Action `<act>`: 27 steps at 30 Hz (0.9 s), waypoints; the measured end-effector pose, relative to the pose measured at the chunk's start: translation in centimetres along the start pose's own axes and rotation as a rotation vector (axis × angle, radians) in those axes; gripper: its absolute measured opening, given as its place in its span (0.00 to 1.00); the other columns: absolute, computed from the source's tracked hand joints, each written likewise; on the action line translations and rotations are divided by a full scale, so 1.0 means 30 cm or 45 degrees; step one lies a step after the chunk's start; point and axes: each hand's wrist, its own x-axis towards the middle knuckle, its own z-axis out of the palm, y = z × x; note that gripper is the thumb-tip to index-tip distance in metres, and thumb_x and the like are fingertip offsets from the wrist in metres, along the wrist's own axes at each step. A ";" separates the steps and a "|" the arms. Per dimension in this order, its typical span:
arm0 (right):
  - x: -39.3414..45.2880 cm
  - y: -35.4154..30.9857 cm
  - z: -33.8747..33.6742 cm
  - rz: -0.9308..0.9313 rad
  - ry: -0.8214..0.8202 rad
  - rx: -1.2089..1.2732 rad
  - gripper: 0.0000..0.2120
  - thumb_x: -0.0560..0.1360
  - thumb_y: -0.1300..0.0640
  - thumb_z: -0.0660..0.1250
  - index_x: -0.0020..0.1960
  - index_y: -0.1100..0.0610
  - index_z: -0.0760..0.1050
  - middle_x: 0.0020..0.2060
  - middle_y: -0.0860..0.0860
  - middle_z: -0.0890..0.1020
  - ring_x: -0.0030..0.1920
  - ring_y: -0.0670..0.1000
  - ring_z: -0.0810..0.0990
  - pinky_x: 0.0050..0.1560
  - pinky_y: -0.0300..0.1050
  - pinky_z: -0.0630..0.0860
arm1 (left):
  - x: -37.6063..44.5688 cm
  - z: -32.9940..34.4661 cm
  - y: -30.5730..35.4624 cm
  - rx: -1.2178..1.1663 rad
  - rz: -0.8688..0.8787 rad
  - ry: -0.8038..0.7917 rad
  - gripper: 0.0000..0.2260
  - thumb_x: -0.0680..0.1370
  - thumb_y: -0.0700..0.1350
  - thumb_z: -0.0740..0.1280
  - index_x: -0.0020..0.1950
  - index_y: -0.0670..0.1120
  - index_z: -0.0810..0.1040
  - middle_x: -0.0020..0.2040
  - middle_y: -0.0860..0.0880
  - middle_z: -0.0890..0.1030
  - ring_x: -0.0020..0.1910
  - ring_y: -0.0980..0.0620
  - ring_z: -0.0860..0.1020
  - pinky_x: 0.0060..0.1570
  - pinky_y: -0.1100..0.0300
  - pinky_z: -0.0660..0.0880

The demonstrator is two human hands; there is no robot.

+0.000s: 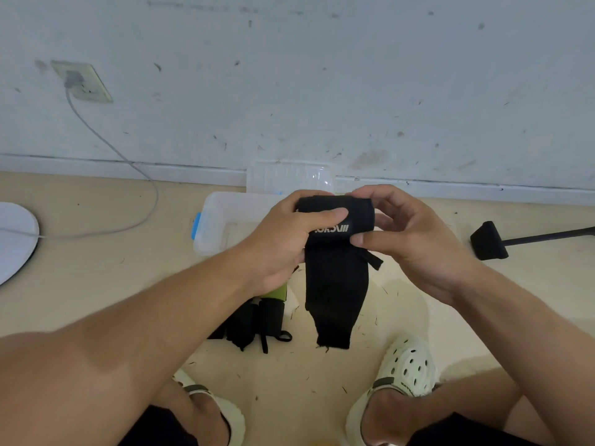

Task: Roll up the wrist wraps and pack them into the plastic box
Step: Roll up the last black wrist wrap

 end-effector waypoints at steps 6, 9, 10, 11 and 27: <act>-0.001 0.001 0.007 0.171 -0.042 0.100 0.25 0.70 0.48 0.73 0.67 0.48 0.79 0.62 0.53 0.83 0.58 0.51 0.84 0.56 0.49 0.81 | 0.003 -0.013 -0.004 0.076 0.132 -0.014 0.24 0.71 0.31 0.77 0.63 0.48 0.80 0.62 0.42 0.79 0.62 0.39 0.81 0.59 0.41 0.82; -0.005 0.006 0.013 0.193 -0.062 0.102 0.23 0.72 0.50 0.72 0.67 0.50 0.78 0.60 0.56 0.84 0.57 0.54 0.85 0.54 0.48 0.83 | 0.008 -0.017 -0.008 0.099 0.161 -0.017 0.26 0.69 0.29 0.77 0.62 0.50 0.81 0.62 0.42 0.79 0.62 0.40 0.81 0.60 0.42 0.81; -0.007 0.007 0.013 0.180 -0.058 0.101 0.23 0.72 0.51 0.73 0.66 0.51 0.78 0.60 0.55 0.84 0.56 0.54 0.85 0.53 0.47 0.82 | 0.009 -0.018 -0.007 0.092 0.160 -0.019 0.27 0.69 0.28 0.77 0.62 0.50 0.81 0.63 0.42 0.80 0.62 0.41 0.81 0.61 0.43 0.81; -0.008 0.006 0.013 0.163 -0.048 0.103 0.23 0.71 0.53 0.73 0.66 0.51 0.78 0.59 0.55 0.84 0.55 0.53 0.85 0.52 0.46 0.82 | 0.009 -0.018 -0.006 0.079 0.153 -0.020 0.27 0.68 0.28 0.77 0.62 0.50 0.81 0.63 0.43 0.80 0.62 0.42 0.81 0.61 0.44 0.81; -0.002 -0.002 0.004 0.112 -0.066 0.075 0.31 0.75 0.70 0.70 0.72 0.45 0.75 0.64 0.44 0.82 0.59 0.48 0.84 0.51 0.41 0.80 | 0.012 -0.020 -0.006 0.255 0.236 0.066 0.26 0.68 0.36 0.81 0.61 0.54 0.81 0.58 0.50 0.83 0.57 0.48 0.84 0.56 0.51 0.83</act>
